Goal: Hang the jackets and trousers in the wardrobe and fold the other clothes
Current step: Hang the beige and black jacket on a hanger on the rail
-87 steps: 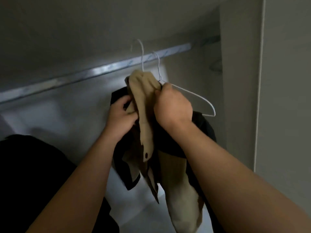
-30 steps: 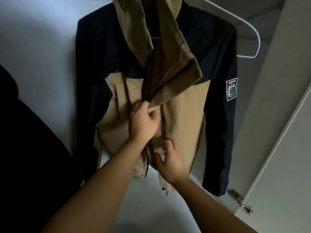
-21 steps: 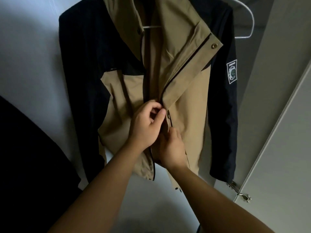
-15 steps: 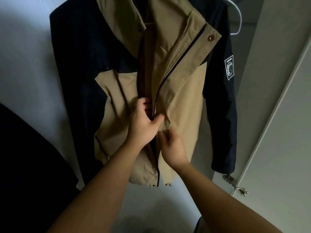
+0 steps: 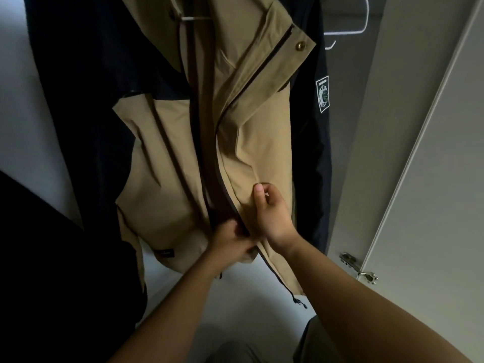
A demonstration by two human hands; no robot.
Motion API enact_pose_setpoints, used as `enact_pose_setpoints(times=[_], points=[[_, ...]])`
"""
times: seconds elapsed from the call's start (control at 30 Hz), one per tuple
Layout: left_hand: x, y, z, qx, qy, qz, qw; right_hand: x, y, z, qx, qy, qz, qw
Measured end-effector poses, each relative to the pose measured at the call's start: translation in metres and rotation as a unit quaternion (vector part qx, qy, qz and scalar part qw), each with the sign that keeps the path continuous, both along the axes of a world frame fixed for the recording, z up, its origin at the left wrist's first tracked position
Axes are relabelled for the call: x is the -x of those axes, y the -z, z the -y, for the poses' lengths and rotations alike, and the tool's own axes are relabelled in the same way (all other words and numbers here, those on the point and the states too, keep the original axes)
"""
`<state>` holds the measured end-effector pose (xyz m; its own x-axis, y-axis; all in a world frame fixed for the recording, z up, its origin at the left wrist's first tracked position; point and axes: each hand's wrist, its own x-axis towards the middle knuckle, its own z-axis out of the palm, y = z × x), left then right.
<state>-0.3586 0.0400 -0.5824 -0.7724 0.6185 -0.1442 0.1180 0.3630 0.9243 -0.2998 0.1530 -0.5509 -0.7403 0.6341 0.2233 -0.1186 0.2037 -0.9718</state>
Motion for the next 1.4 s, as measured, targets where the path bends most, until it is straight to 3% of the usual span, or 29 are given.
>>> enact_pose_setpoints(times=[0.07,0.17,0.27,0.37,0.47,0.53,0.63,0.7,0.8,1.03,1.13,1.23,1.4], points=[[-0.009,0.026,0.000,0.007,0.030,-0.024,0.999,-0.002,0.001,0.001,0.015,-0.029,-0.004,0.999],[-0.011,0.035,-0.001,0.029,0.005,-0.116,0.993,-0.002,0.002,0.004,0.109,-0.078,-0.032,0.990],[0.001,0.030,-0.004,0.010,-0.032,-0.104,0.994,-0.008,0.020,0.002,0.088,-0.095,-0.018,0.991],[0.008,0.022,-0.009,-0.021,-0.107,-0.074,0.991,-0.020,0.058,-0.001,0.029,-0.063,0.105,0.992],[0.013,0.022,-0.010,-0.037,-0.175,-0.101,0.979,-0.033,0.092,-0.003,-0.019,-0.062,0.286,0.956],[0.015,0.022,-0.009,-0.091,-0.190,-0.035,0.977,-0.036,0.105,-0.003,-0.009,-0.078,0.328,0.941],[0.005,0.026,-0.008,-0.210,-0.139,0.146,0.957,-0.035,0.111,-0.002,0.022,-0.032,0.279,0.960],[-0.009,0.040,-0.002,-0.151,-0.102,0.126,0.975,-0.032,0.107,-0.001,0.081,-0.002,0.236,0.968],[-0.027,0.074,0.015,-0.009,-0.042,-0.020,0.999,-0.027,0.100,-0.001,0.127,0.006,0.201,0.971],[-0.028,0.083,0.025,0.070,-0.060,-0.137,0.986,-0.031,0.107,0.004,0.125,0.050,0.179,0.975],[-0.023,0.082,0.026,0.100,-0.076,-0.126,0.984,-0.036,0.107,0.002,0.128,0.047,0.176,0.975],[-0.015,0.079,0.028,0.070,-0.100,-0.099,0.988,-0.046,0.108,0.006,0.113,0.033,0.232,0.965],[-0.008,0.074,0.026,0.016,-0.123,-0.004,0.992,-0.065,0.110,0.028,0.144,-0.096,0.374,0.911]])
